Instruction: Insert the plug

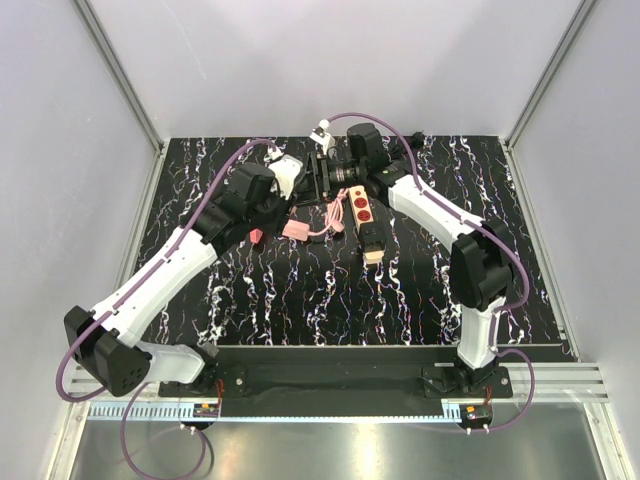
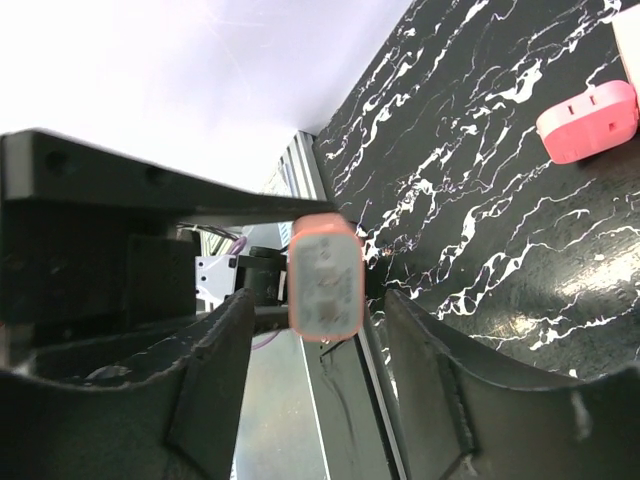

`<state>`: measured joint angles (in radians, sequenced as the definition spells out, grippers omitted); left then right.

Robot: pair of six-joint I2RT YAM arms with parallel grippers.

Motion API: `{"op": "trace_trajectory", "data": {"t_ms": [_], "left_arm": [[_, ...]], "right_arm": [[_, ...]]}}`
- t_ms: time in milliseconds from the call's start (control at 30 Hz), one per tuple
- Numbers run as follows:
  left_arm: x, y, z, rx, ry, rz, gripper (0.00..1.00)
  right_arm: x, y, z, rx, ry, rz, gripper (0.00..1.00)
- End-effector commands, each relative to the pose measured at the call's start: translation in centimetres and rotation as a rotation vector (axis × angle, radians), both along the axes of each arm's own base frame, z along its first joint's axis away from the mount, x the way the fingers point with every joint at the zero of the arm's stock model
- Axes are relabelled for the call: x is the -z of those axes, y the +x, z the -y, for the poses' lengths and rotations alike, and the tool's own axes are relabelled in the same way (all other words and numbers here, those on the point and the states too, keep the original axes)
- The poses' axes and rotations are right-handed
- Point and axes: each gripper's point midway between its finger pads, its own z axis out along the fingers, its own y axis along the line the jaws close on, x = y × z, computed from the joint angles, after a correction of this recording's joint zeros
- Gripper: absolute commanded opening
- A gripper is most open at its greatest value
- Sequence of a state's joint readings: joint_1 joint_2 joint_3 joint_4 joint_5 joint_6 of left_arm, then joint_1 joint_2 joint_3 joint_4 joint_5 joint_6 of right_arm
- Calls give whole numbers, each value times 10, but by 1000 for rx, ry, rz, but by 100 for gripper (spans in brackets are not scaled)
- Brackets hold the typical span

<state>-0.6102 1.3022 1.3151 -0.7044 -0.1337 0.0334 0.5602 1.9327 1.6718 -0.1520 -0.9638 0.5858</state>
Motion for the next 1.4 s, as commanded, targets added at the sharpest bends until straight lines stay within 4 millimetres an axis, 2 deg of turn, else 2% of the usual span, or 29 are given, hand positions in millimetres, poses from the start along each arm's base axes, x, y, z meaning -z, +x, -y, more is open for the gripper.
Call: {"op": "trace_trajectory", "data": {"t_ms": [0, 67, 167, 200, 300, 333, 433, 533, 567, 633, 667, 700, 767, 800, 867, 967, 1000, 1033, 1100, 1133, 1367], "left_arm": [[-38, 7, 4, -8, -58, 122, 0], [-39, 6, 5, -4, -64, 126, 0], [-42, 5, 7, 8, -73, 135, 0], [-42, 5, 7, 8, -75, 136, 0], [-46, 5, 6, -3, -100, 149, 23], [-51, 4, 8, -13, -130, 156, 43], [-58, -2, 14, -4, -200, 136, 60], [-65, -13, 15, 23, -304, 97, 66], [-68, -16, 15, 30, -339, 86, 67], [-81, -22, 10, 45, -471, 52, 68], [-86, -23, 8, 53, -520, 45, 68], [-96, -24, 4, 86, -593, 46, 68], [-104, -31, 2, 91, -687, 30, 68], [-113, -31, 2, 118, -729, 42, 68], [-114, -35, 6, 130, -772, 16, 66], [-111, -34, 12, 150, -804, -14, 65], [-118, -33, 15, 164, -836, -2, 65], [-113, -34, 17, 172, -855, -15, 65], [-124, -36, 25, 221, -916, -3, 65], [-119, -36, 26, 224, -926, -15, 64], [-123, -29, 31, 236, -979, -1, 58]], "right_arm": [[-17, -3, -6, -35, 35, 25, 59], [-16, -4, -7, -47, 38, 18, 56], [-19, -7, -9, -70, 49, 17, 41], [-20, -7, -8, -69, 50, 24, 26], [-25, -9, -7, -77, 69, 54, 1], [-31, -11, -6, -80, 83, 69, 0], [-44, -16, -3, -92, 148, 114, 0], [-57, -19, 4, -104, 217, 135, 0], [-69, -19, 6, -112, 272, 203, 0], [-70, -22, 15, -120, 316, 153, 0], [-88, -28, 20, -137, 392, 192, 0], [-80, -30, 22, -150, 409, 175, 0], [-96, -42, 29, -197, 498, 219, 0], [-93, -41, 29, -205, 516, 208, 0], [-105, -48, 33, -226, 579, 219, 0], [-101, -46, 32, -215, 595, 214, 0], [-104, -48, 34, -213, 600, 227, 0], [-105, -48, 34, -210, 600, 235, 0], [-108, -50, 35, -207, 603, 250, 0], [-108, -50, 35, -204, 605, 252, 0], [-105, -46, 34, -187, 610, 244, 0]]}}
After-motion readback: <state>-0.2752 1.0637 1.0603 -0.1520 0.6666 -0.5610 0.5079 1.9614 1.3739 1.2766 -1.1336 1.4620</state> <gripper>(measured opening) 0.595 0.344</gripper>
